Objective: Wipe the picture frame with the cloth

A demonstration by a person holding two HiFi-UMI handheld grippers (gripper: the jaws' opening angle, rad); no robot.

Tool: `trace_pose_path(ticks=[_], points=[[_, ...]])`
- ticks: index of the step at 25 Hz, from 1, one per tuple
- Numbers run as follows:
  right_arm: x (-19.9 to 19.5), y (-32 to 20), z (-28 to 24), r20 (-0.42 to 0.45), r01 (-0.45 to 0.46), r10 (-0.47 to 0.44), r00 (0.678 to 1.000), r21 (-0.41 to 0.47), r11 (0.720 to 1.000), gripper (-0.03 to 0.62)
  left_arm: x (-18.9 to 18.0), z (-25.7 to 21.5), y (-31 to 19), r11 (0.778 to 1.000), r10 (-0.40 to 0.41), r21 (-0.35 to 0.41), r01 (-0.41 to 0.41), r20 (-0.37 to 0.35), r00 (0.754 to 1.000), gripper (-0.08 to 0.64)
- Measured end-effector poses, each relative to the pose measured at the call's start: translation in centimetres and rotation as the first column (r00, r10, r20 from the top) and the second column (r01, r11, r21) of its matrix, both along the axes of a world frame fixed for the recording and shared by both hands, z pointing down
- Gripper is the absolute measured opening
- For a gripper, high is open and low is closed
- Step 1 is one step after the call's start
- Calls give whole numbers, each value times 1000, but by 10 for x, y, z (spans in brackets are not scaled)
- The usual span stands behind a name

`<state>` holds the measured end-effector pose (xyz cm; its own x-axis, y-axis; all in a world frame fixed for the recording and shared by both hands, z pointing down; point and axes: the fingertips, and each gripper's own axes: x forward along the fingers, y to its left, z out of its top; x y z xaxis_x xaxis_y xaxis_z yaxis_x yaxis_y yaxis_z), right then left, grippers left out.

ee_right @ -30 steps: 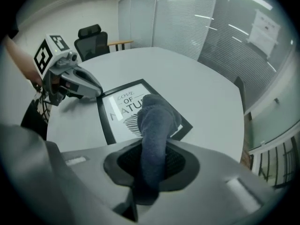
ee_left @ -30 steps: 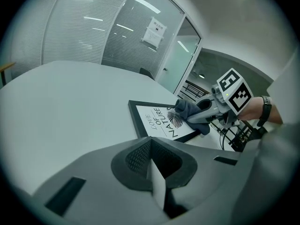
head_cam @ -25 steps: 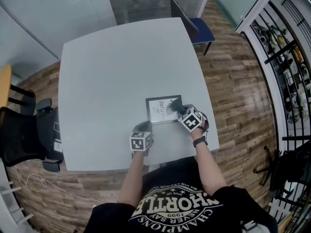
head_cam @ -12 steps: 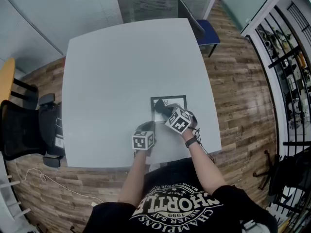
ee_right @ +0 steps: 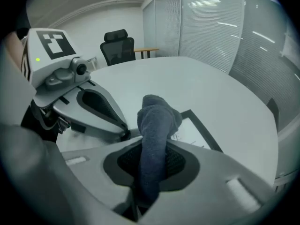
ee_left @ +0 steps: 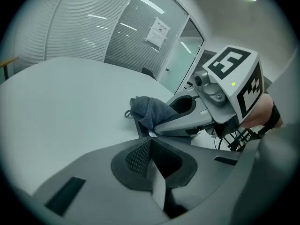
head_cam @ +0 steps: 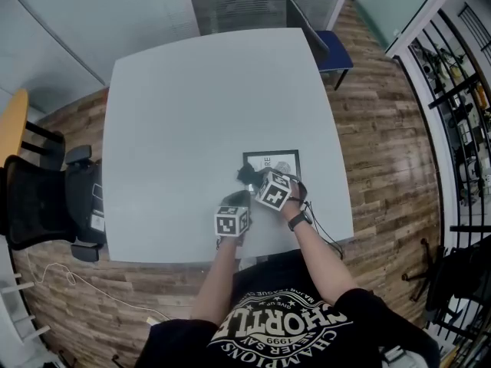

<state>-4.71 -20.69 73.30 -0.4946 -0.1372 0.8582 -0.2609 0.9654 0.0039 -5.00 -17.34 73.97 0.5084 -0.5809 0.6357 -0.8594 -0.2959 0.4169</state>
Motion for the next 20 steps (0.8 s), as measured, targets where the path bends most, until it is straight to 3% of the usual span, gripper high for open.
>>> trace_pose_path(ticks=[5,11,20], points=[[59,-4,6,-55,-113,113,992,7,994,69,1,-2,2,1000,9,-3,-9,-5,1000,-3],[140,-15,4,-124,-273,276,953,47,961,69,0,-1,1,1000,16,-2,-16,2,1000,-3],[176,-15,0,-161,-362,368,916,63,930,69,3,-1,1,1000,17,-3,-17,2,1000,-3]])
